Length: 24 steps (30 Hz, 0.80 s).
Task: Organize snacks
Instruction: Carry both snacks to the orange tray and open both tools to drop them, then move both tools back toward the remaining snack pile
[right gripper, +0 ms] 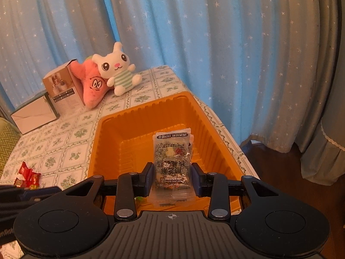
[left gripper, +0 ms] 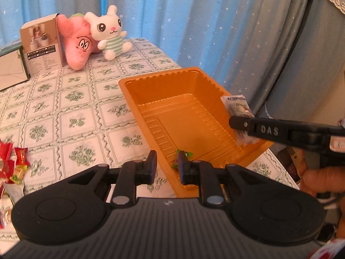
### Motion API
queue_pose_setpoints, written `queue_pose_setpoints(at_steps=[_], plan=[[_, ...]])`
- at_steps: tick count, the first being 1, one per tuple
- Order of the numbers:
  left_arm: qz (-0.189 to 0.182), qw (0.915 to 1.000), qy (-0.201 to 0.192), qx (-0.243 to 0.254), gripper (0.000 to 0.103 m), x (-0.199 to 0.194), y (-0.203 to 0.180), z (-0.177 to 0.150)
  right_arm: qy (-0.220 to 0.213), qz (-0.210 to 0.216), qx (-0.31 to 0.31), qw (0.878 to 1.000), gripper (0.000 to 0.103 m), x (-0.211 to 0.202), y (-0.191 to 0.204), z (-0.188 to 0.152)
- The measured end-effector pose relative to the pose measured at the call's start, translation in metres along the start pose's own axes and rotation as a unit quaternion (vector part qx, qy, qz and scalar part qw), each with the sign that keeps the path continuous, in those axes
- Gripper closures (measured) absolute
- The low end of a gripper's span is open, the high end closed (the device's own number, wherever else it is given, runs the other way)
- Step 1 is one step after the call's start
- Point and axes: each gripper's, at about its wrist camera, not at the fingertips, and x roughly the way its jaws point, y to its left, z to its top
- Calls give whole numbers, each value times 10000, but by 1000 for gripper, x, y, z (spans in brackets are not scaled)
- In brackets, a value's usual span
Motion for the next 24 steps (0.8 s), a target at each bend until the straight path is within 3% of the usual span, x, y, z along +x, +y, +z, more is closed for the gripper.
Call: queue_pose_setpoints(at_steps=[8,16,24], plan=[[33,9999,0,-144,82,-15,9,-15,-51,101,88,9999,64,1,3,1],[199,9993,-72,-293,79,-43,22,-29,-45,72,174,9998,64,-35,14,-20],[433,9978,-171,-478,79,-82,41,-47,55,238,-102,9997,63,-71,52,-50]])
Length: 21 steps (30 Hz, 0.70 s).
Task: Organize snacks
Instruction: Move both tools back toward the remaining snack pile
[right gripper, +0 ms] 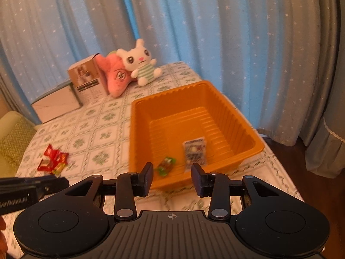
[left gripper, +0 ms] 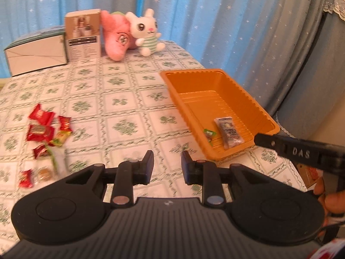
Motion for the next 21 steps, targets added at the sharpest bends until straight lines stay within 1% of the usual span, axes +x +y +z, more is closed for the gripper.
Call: queue_pose_setpoints(at_steps=[6,11,21], plan=[[237,9996,-98,-129,79,-33,26,-17,150,253,-230,9993,63,-11,33,-18],[507,9982,-122,-282,79,-56,54,-34,200,451,-471,9977,63,-14,64,-29],[989,9934,-138,-566,79,-86,105,-56,335,771,-835,9930,63,-5,115,-42]])
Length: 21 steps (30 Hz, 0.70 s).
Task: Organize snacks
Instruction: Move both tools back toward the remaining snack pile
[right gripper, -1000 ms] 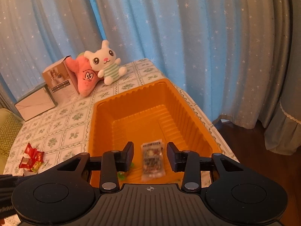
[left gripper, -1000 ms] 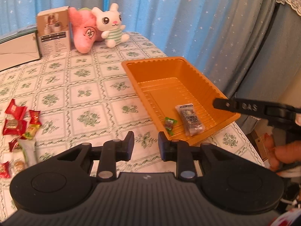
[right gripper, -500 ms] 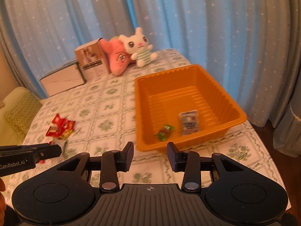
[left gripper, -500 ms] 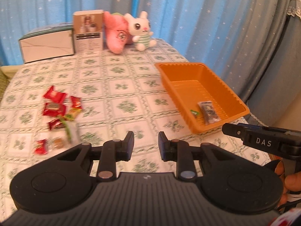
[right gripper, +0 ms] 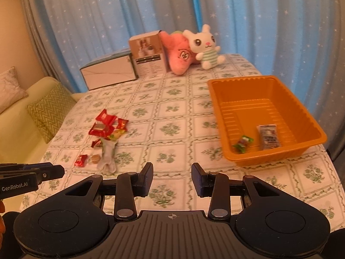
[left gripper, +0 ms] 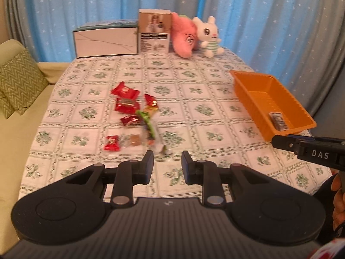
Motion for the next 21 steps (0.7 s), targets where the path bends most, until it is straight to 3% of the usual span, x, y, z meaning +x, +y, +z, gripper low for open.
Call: queue_pose_setpoints(at_steps=[13,16,21], plan=[[312,9993,60,-213,78,5,35,-1,140,129,-306,9994,61,20,32,1],[352,9991,99,-195,71,9,40,-1,146,135,-355,9992,46,25,37,1],[467,9985,148,-240,53,19,53,1,225,175,-424,9987,44,38,45,2]])
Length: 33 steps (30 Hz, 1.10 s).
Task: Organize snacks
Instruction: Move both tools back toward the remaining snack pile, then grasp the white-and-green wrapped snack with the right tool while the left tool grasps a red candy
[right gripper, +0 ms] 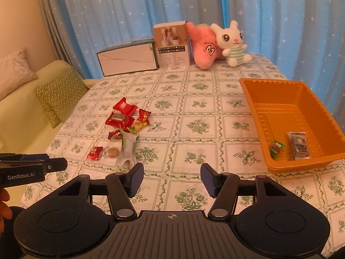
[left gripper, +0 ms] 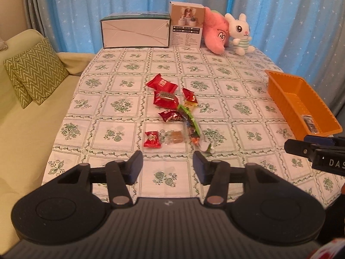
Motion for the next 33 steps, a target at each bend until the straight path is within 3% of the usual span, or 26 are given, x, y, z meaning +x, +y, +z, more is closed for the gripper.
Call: queue_pose_setpoints(at_steps=[19,33], plan=[[-163,9985,514,-62,55,93,35,29,359,40,-55,9993,44,78,16,17],[-312,9964,793,-12,84,137,39,32,562,165,-78,9983,44,125,24,25]])
